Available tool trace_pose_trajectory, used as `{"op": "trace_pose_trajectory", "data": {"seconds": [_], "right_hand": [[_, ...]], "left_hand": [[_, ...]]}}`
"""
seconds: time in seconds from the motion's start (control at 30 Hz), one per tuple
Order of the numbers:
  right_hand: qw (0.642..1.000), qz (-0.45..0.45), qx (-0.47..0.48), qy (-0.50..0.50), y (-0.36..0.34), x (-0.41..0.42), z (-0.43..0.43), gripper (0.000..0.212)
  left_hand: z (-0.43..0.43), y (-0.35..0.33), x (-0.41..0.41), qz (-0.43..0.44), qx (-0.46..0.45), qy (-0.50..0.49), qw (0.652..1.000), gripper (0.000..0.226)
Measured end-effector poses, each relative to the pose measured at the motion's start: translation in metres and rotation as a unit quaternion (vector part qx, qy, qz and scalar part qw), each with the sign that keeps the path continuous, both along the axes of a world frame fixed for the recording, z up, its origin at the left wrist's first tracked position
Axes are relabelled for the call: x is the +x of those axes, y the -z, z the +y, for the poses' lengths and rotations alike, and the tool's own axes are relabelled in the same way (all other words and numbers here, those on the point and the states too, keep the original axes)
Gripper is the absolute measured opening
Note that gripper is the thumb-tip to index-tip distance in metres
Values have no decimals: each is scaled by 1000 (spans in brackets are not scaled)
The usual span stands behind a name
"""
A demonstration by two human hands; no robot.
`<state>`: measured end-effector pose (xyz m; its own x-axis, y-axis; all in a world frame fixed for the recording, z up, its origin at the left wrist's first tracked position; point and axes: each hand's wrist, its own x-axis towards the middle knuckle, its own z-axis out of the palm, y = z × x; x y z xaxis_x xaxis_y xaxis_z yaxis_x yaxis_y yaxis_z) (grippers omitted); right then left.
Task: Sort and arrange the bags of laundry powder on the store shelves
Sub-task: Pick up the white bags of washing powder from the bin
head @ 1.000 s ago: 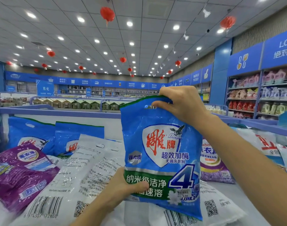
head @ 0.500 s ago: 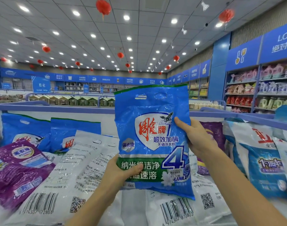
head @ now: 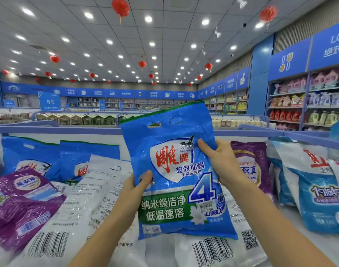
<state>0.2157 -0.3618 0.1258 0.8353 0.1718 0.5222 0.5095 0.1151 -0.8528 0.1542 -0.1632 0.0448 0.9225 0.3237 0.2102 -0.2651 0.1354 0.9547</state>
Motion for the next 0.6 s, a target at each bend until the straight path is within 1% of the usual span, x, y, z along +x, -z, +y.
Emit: {"op": "trace_pose_trajectory", "data": {"seconds": [0.1,0.13,0.2,0.27,0.33,0.37,0.43,0.5,0.53,0.57,0.6], "right_hand": [[999,-28,-20,17,3,0,-2,32],[999,-27,-18,24,6,0,-4,31],[999,-20,-13,30,11,0,-6,23],[1000,6,20,-1,15,1,-9,22],[993,55,73,-81,20,1,-15,36],[986,76,77,-125,24,0,-20,45],[974,120,43,-187,41,-6,-25,68],[966,150,-4,-209,59,-15,-24,95],[968,151,-23,-199,64,-17,-22,99],[973,146,-37,-178,68,-17,-20,97],[976,141,-46,-161,69,-17,-17,91]], "left_hand": [[-4,-7,-3,-34,26,-52,998,24],[-5,-9,-6,-44,39,-63,996,21],[-8,-14,-11,-52,55,-74,994,23],[-11,-20,-17,-52,48,-75,995,24],[-14,-23,-23,-52,19,-74,996,22],[-16,-25,-26,-52,3,-78,996,19],[-21,-26,-30,-54,-32,-92,994,15],[-26,-26,-33,-59,-73,-100,991,12],[-28,-26,-34,-60,-94,-103,988,12],[-28,-25,-34,-62,-113,-106,986,12],[-28,-25,-36,-63,-126,-108,984,13]]}}
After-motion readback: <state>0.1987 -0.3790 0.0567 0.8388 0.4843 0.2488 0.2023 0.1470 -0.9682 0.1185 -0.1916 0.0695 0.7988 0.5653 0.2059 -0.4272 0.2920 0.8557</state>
